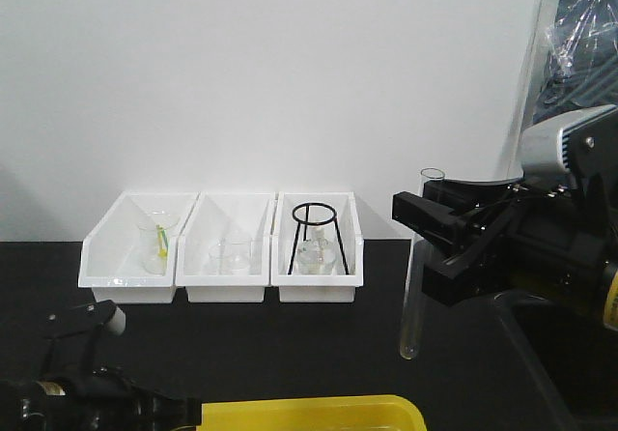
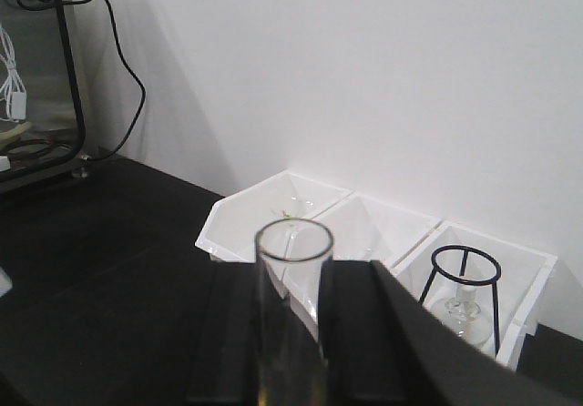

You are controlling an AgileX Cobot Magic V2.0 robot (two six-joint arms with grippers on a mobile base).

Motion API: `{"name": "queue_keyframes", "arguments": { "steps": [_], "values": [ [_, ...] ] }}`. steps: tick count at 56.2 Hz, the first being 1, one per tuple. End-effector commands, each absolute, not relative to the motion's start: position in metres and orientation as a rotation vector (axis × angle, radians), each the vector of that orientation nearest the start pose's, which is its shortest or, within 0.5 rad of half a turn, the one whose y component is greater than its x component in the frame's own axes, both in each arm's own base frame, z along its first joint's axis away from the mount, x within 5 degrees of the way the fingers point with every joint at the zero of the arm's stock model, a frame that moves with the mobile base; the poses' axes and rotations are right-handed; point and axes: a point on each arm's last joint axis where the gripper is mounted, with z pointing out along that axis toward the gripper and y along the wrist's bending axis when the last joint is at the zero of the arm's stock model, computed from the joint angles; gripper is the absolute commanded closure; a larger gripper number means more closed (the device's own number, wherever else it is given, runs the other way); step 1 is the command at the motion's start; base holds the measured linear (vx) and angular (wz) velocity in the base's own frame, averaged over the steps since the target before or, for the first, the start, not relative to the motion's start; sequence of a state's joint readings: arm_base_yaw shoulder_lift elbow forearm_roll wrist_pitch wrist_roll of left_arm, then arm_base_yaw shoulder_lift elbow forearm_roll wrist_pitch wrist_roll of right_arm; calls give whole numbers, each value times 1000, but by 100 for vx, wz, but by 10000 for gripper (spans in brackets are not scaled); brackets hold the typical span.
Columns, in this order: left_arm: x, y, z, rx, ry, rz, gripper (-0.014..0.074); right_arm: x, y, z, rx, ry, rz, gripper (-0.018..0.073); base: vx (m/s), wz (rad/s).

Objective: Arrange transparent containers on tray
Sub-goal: 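Lower the left gripper's test tube over the yellow tray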

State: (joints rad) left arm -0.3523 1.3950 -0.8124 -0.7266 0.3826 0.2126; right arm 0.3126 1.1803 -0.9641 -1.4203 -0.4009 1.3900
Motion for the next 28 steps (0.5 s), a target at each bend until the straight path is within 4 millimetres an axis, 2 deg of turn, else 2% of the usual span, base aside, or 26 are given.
{"name": "queue_keyframes", "arguments": {
  "steps": [1, 15, 28],
  "values": [
    [268, -125, 254, -78, 2349, -744, 601, 234, 112, 400, -554, 1500, 558, 572, 0, 0],
    [285, -130, 215, -125, 2451, -717, 599, 234, 112, 400, -554, 1500, 558, 572, 0, 0],
    [292, -131, 191, -156, 2511, -671, 585, 234, 112, 400, -554, 1500, 558, 572, 0, 0]
  ]
}}
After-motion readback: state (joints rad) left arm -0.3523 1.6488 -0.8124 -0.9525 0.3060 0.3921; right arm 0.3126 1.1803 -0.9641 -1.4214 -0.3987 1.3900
